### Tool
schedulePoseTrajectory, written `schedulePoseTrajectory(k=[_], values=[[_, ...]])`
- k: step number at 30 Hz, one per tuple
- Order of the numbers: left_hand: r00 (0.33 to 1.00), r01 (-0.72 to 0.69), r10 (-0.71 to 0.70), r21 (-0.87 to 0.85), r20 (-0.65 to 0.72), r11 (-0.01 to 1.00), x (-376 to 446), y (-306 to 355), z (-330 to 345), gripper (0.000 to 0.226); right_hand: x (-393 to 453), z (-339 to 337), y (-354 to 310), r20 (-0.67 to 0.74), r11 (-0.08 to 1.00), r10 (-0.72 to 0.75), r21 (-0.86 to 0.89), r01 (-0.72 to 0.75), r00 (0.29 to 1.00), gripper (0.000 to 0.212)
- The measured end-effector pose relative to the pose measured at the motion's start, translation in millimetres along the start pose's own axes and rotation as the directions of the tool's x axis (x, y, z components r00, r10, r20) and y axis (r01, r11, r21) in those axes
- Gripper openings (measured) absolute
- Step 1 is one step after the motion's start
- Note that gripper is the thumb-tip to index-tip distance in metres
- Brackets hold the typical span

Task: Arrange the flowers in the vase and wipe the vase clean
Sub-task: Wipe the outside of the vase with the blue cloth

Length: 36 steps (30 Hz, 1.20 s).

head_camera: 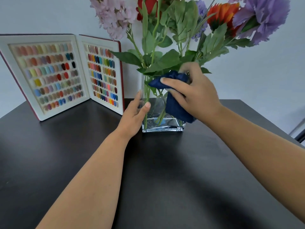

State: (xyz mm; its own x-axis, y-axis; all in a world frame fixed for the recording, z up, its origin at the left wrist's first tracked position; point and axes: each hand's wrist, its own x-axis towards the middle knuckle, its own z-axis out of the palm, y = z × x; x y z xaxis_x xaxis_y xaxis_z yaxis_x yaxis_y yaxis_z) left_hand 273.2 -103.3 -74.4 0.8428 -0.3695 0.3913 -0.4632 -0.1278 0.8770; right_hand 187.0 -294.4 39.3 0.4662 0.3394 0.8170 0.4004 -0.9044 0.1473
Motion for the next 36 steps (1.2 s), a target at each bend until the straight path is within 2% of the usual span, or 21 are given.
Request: schedulePoseTrajectory(k=[3, 7, 9, 13, 16, 18, 19, 21, 23, 25, 28, 29, 31, 35, 36], values=[[1.0, -0.003, 0.003, 0.048, -0.006, 0.999, -0.1, -1.8, 0.9, 0.086, -2.7, 17.5, -12.9, 0.044, 1.0, 0.019, 0.005, -0.019, 0.999, 0.032], [0.997, 0.071, -0.071, -0.01, -0.017, 0.997, -0.3, -6.9, -2.1, 0.076, -33.2, 30.1, -23.4, 0.093, 0.994, -0.105, -0.018, 0.107, 0.99, 0.03], [0.997, 0.072, -0.072, -0.015, 0.001, 0.997, 1.8, -10.7, -4.0, 0.07, -48.3, 35.8, -27.1, 0.176, 0.99, -0.131, -0.024, 0.138, 0.976, 0.032], [0.997, 0.078, -0.078, -0.007, -0.003, 0.997, -0.9, -4.0, -2.8, 0.066, -65.7, 36.2, -33.1, 0.428, 0.958, -0.233, -0.052, 0.281, 0.873, 0.048], [0.996, 0.088, -0.088, -0.006, 0.002, 0.996, -2.5, -1.7, -1.8, 0.066, -59.7, 24.5, -24.0, 0.523, 0.913, -0.298, -0.088, 0.398, 0.799, 0.044], [0.997, 0.078, -0.078, -0.004, 0.015, 0.997, -0.8, -5.1, -1.7, 0.069, -43.9, 11.7, -18.8, 0.501, 0.906, -0.276, -0.148, 0.396, 0.82, 0.029], [0.997, 0.076, -0.076, -0.006, 0.022, 0.997, 0.3, -6.6, -2.4, 0.072, -31.3, 1.9, -15.4, 0.46, 0.937, -0.208, -0.16, 0.311, 0.863, 0.023], [0.996, 0.081, -0.081, -0.029, 0.024, 0.996, -0.8, -3.0, -3.8, 0.077, -14.7, -13.7, 2.6, 0.296, 0.961, -0.098, -0.221, 0.168, 0.95, 0.03], [0.996, 0.091, -0.091, -0.079, -0.003, 0.993, -3.8, 1.3, -2.9, 0.085, -1.3, -24.4, 12.9, 0.145, 0.98, -0.019, -0.195, 0.047, 0.989, 0.032], [0.994, 0.104, -0.107, -0.108, -0.022, 0.989, -5.4, 3.7, -2.2, 0.091, -4.2, -27.5, 9.6, 0.09, 0.975, -0.091, -0.193, 0.107, 0.992, 0.033], [0.993, 0.111, -0.114, -0.117, -0.019, 0.987, -5.8, 3.4, -1.4, 0.089, -29.0, -13.9, 2.8, 0.215, 0.988, -0.025, -0.14, 0.057, 0.976, 0.029], [0.993, 0.113, -0.116, -0.116, -0.018, 0.987, -5.5, 2.6, -1.5, 0.089, -40.8, -5.8, 1.7, 0.243, 0.987, -0.072, -0.123, 0.105, 0.967, 0.027], [0.993, 0.113, -0.116, -0.116, -0.02, 0.987, -6.0, 2.9, -1.7, 0.092, -63.7, 7.8, 4.0, 0.328, 0.967, -0.148, -0.151, 0.206, 0.933, 0.036], [0.993, 0.118, -0.121, -0.107, -0.016, 0.987, -5.3, 0.8, -2.5, 0.095, -80.0, 14.8, 9.0, 0.524, 0.937, -0.205, -0.139, 0.321, 0.826, 0.045], [0.993, 0.12, -0.122, -0.097, -0.012, 0.988, -5.5, 0.8, -3.0, 0.095, -77.9, 10.5, 11.9, 0.526, 0.938, -0.211, -0.13, 0.323, 0.824, 0.042]])
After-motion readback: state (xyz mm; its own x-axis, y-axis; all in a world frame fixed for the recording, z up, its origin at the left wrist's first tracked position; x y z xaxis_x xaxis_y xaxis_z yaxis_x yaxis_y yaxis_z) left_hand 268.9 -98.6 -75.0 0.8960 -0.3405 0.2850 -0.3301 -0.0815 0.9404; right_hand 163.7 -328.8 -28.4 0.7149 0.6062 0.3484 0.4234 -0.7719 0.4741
